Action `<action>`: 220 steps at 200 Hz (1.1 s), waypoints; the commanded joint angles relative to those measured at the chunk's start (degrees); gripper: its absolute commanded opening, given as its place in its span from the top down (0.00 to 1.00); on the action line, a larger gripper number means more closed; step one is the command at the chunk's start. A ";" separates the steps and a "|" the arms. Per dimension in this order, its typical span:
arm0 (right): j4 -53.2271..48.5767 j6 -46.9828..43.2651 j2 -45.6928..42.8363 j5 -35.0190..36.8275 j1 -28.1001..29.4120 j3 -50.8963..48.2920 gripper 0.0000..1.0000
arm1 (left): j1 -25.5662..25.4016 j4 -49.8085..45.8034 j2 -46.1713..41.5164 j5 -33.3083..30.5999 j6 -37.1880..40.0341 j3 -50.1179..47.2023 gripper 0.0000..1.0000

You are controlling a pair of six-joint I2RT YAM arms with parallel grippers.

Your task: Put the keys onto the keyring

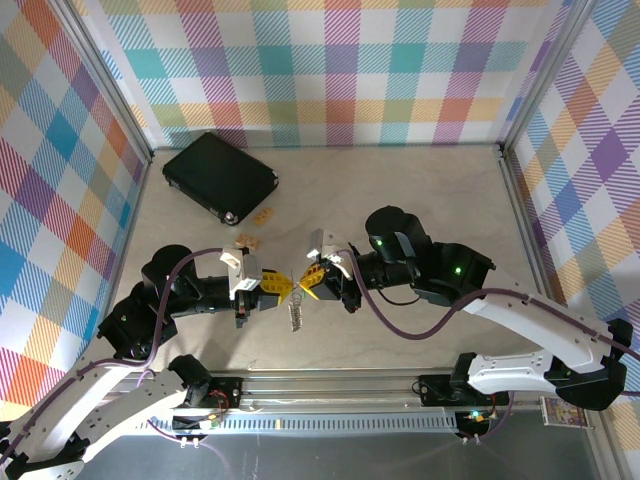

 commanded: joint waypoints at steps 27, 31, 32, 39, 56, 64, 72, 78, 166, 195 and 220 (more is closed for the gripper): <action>1.44 1.01 -1.97 1.63 0.34 -0.13 1.00 | 0.54 3.81 -0.02 1.92 -0.62 -0.11 1.00; 1.52 1.01 -2.03 1.67 0.32 -0.13 1.00 | 0.57 3.74 -0.03 2.04 -0.62 -0.10 1.00; 1.56 1.01 -2.07 1.70 0.30 -0.13 1.00 | 0.53 3.69 -0.02 2.02 -0.67 -0.10 1.00; 1.57 0.99 -2.16 1.80 0.36 -0.19 1.00 | 0.55 3.70 0.06 2.06 -0.63 -0.02 1.00; 1.55 0.91 -1.87 1.48 0.35 -0.22 1.00 | 0.57 3.81 0.10 2.17 -0.79 -0.02 1.00; 1.63 0.92 -1.70 1.22 0.33 -0.27 1.00 | 0.53 3.86 0.14 2.19 -0.89 -0.02 1.00; 1.57 0.95 -1.60 1.02 0.38 -0.39 1.00 | 0.52 3.85 0.03 2.17 -0.97 0.09 1.00; 1.57 0.94 -1.59 0.65 0.40 -0.48 1.00 | 0.53 3.85 -0.03 2.24 -0.93 0.11 1.00; 1.77 0.72 -1.41 -1.53 0.54 -0.66 1.00 | 0.55 4.07 0.28 2.44 -1.07 0.17 1.00; 1.73 0.57 -1.41 -0.88 0.54 -0.57 1.00 | 0.56 4.07 0.25 2.52 -1.06 0.19 1.00; 1.88 0.51 -1.76 -0.05 0.60 -1.06 1.00 | 0.58 4.07 0.25 2.61 -1.07 0.22 1.00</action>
